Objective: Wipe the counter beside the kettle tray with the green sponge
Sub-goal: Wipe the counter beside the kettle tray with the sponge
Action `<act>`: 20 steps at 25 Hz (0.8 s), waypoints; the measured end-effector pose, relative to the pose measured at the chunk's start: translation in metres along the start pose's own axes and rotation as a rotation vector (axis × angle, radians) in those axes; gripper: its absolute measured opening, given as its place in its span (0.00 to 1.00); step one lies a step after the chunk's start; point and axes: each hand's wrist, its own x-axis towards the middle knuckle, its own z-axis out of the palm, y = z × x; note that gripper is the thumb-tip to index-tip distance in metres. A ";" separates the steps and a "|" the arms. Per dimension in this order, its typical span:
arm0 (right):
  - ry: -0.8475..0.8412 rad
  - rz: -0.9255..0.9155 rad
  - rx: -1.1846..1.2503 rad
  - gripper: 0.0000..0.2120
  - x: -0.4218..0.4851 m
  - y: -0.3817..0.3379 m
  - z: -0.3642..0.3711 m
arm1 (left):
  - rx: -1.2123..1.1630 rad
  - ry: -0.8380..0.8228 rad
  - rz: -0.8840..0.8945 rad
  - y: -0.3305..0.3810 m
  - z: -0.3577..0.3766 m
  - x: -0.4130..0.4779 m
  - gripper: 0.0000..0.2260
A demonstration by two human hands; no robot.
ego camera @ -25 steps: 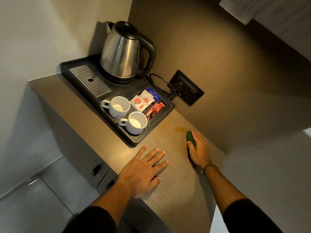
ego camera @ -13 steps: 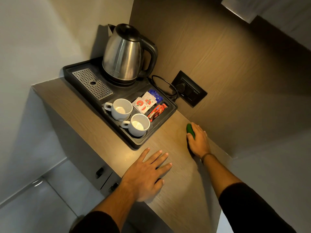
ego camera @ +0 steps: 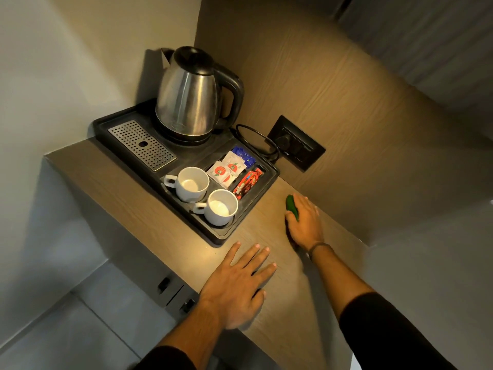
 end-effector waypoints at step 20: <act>-0.041 -0.104 0.031 0.31 -0.232 0.044 0.003 | 0.019 0.010 0.020 -0.002 0.006 0.001 0.29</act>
